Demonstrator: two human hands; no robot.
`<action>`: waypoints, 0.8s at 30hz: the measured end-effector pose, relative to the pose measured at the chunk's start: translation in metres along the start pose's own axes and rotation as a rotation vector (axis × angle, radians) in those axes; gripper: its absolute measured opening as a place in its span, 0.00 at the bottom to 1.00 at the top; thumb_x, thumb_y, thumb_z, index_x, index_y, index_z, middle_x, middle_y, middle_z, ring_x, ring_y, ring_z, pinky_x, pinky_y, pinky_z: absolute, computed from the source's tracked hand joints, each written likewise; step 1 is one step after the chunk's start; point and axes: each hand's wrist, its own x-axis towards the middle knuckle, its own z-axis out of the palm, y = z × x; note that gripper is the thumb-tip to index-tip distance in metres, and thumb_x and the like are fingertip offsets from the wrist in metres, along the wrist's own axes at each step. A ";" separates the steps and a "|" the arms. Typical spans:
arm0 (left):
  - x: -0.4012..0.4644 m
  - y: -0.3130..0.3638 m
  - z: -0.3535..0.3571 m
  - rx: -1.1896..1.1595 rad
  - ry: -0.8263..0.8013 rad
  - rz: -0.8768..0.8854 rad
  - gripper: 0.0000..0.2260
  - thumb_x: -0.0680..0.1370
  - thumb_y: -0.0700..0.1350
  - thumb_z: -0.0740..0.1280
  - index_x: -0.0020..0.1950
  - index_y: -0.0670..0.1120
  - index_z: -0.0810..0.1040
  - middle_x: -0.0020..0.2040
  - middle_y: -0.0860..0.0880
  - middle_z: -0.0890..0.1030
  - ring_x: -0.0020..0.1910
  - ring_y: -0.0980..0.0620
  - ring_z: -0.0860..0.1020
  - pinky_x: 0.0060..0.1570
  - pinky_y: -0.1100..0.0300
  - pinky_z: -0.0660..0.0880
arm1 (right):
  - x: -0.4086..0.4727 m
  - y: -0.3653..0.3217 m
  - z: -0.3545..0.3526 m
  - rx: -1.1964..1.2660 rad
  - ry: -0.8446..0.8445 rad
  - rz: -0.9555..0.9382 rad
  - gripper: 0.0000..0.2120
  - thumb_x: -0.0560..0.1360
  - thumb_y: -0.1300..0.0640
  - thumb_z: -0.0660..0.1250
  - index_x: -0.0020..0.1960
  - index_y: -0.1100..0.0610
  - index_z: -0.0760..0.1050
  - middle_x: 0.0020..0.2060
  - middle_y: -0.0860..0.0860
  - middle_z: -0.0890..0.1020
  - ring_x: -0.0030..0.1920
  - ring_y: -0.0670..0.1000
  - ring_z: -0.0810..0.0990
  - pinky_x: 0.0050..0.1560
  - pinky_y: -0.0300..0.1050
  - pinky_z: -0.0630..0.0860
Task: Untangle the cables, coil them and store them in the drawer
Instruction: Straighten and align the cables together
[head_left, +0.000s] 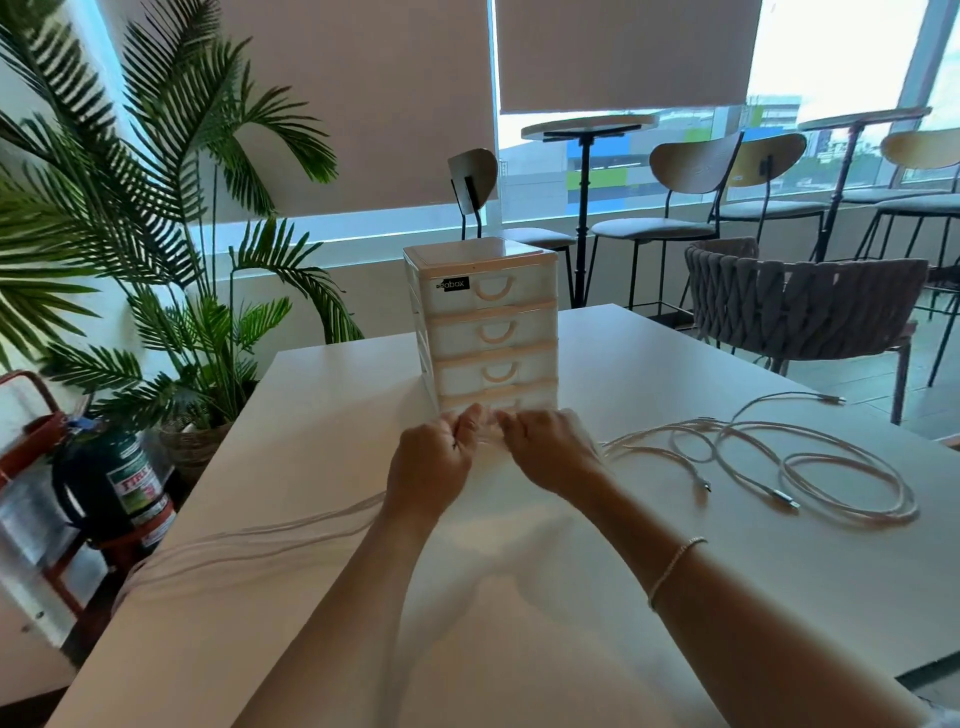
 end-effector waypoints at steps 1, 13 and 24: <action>0.000 -0.002 0.001 0.011 0.000 -0.014 0.17 0.79 0.50 0.60 0.53 0.38 0.81 0.45 0.35 0.82 0.48 0.37 0.80 0.45 0.54 0.73 | -0.005 -0.001 0.001 0.032 -0.011 -0.041 0.17 0.82 0.56 0.49 0.59 0.60 0.75 0.51 0.61 0.81 0.51 0.61 0.79 0.51 0.51 0.73; -0.008 0.007 0.000 -0.049 -0.279 0.003 0.14 0.80 0.52 0.58 0.39 0.48 0.77 0.32 0.52 0.76 0.39 0.46 0.79 0.41 0.59 0.70 | 0.010 0.021 -0.014 -0.168 0.010 -0.022 0.25 0.80 0.46 0.52 0.44 0.63 0.79 0.45 0.61 0.82 0.46 0.59 0.79 0.43 0.45 0.69; -0.017 -0.032 -0.053 0.345 -0.394 -0.068 0.13 0.80 0.57 0.55 0.46 0.49 0.71 0.48 0.43 0.80 0.51 0.41 0.77 0.45 0.54 0.71 | 0.028 0.045 -0.038 -0.299 0.172 0.174 0.22 0.79 0.46 0.54 0.45 0.59 0.81 0.46 0.59 0.82 0.46 0.58 0.78 0.41 0.43 0.69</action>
